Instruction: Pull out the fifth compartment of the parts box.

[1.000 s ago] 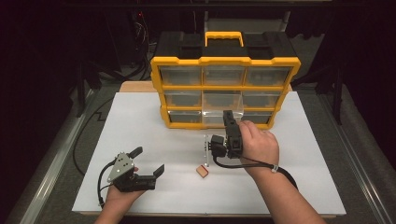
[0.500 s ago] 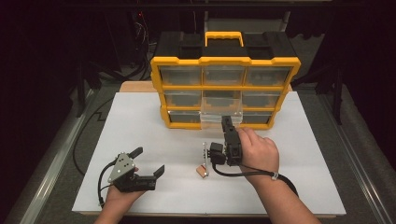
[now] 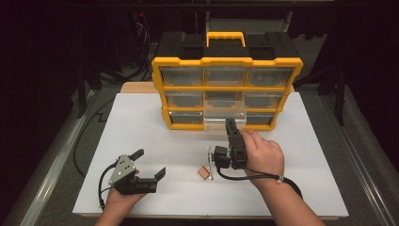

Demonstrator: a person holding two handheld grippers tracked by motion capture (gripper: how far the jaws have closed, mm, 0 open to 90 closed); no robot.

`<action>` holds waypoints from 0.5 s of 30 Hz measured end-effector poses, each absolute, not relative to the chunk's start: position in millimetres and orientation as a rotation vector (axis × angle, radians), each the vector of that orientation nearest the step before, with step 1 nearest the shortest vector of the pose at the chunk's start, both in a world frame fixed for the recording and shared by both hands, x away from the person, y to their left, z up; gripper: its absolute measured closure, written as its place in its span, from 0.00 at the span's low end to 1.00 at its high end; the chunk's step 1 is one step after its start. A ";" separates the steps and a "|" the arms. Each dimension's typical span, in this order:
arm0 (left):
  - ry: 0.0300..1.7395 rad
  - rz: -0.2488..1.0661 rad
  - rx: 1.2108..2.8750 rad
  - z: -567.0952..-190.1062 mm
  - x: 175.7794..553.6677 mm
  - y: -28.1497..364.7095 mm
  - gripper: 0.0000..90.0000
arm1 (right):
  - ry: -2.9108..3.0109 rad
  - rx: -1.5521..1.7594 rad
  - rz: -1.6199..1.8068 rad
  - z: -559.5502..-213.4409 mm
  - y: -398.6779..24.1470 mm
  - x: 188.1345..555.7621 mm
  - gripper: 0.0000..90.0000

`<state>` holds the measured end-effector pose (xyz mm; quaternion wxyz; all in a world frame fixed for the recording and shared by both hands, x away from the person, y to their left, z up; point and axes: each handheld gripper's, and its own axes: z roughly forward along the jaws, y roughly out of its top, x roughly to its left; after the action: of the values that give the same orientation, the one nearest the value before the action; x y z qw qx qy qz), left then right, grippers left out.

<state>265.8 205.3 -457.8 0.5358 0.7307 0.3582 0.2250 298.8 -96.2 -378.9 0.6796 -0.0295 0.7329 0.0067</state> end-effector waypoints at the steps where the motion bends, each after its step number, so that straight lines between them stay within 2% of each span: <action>1: 0.853 0.536 1.738 -457.5 265.5 205.6 0.00 | 1.642 -0.066 0.014 -379.7 -96.5 298.5 0.87; 15: 0.856 0.540 1.740 -457.8 264.9 206.1 0.00 | 1.650 -0.060 0.014 -379.2 -95.2 298.3 0.86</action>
<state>264.9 206.1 -457.8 0.5348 0.7304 0.3593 0.2265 298.3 -95.2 -379.2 0.6782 -0.0267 0.7344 0.0064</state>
